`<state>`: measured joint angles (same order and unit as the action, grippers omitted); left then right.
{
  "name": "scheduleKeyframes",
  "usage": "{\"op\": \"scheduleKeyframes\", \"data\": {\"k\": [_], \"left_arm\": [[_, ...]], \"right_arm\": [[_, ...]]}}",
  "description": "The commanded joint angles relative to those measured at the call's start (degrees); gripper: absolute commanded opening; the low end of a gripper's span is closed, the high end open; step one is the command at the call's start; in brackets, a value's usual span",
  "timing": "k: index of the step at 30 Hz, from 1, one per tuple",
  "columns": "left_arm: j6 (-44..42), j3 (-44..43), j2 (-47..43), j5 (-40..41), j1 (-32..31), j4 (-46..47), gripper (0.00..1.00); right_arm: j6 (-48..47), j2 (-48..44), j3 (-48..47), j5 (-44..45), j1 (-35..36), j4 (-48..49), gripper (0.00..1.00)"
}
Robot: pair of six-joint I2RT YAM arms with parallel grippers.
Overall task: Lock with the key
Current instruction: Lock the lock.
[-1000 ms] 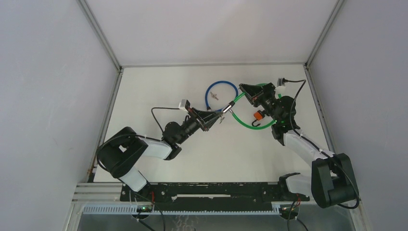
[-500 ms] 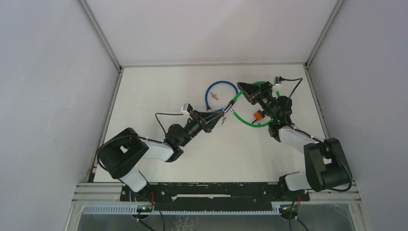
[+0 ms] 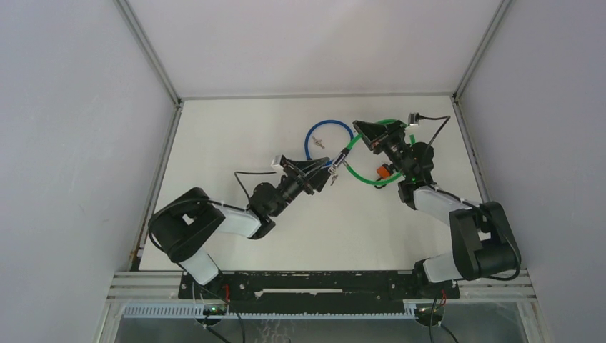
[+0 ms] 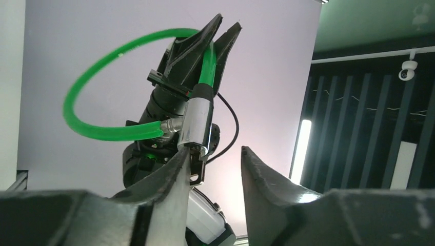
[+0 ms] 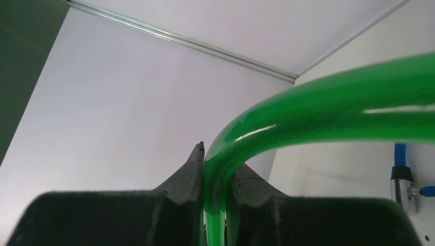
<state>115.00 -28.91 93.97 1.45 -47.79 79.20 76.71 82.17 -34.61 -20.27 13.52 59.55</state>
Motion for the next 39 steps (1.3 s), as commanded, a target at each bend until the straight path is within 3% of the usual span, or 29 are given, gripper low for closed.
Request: {"op": "scheduleKeyframes", "data": {"k": [1, 6, 15, 17, 19, 22, 23, 24, 30, 35, 39], "left_arm": [[-3.21, -0.96, -2.47, 2.10, 1.06, 6.67, 0.46], [-8.33, 0.66, -1.98, -0.63, 1.85, 6.59, 0.64], [-22.35, 5.85, -5.97, -9.39, 4.16, 1.40, 0.99], [-29.17, 5.71, -9.96, -11.25, 4.12, -8.42, 1.00], [-42.30, 4.69, -17.50, -10.85, 3.57, -22.83, 1.00], [-64.39, -2.91, -30.41, 2.42, -1.21, -57.48, 1.00], [-69.21, -5.85, -32.59, 8.90, -3.49, -65.06, 1.00], [-71.82, -7.24, -33.98, 9.43, -3.70, -68.47, 1.00], [-77.54, -9.73, -31.60, 6.87, -5.61, -71.28, 0.97], [-79.39, -9.77, -29.60, 5.17, -6.74, -67.35, 0.84], [-80.12, -10.07, -28.57, 4.56, -6.88, -64.56, 0.75]], "right_arm": [[-5.67, -4.48, -1.79, -7.11, 0.34, -6.36, 0.00], [-7.55, -6.75, -4.41, -7.62, -0.23, -15.68, 0.00], [-6.28, -7.59, -6.17, -8.46, -2.15, -23.34, 0.00], [-5.98, -7.46, -6.44, -8.70, -2.27, -24.25, 0.00], [-6.19, -7.82, -6.61, -8.80, -2.72, -25.52, 0.00], [-6.75, -8.55, -7.05, -8.74, -3.27, -28.18, 0.00], [-6.91, -8.74, -7.29, -8.79, -3.32, -28.89, 0.00], [-6.78, -8.78, -7.41, -8.73, -3.42, -29.17, 0.00], [-4.36, -7.78, -8.45, -8.48, -3.50, -32.13, 0.00], [-1.50, -8.38, -8.86, -7.89, -3.45, -37.09, 0.00], [-0.52, -8.70, -11.72, -6.92, -3.40, -47.40, 0.00]]}}
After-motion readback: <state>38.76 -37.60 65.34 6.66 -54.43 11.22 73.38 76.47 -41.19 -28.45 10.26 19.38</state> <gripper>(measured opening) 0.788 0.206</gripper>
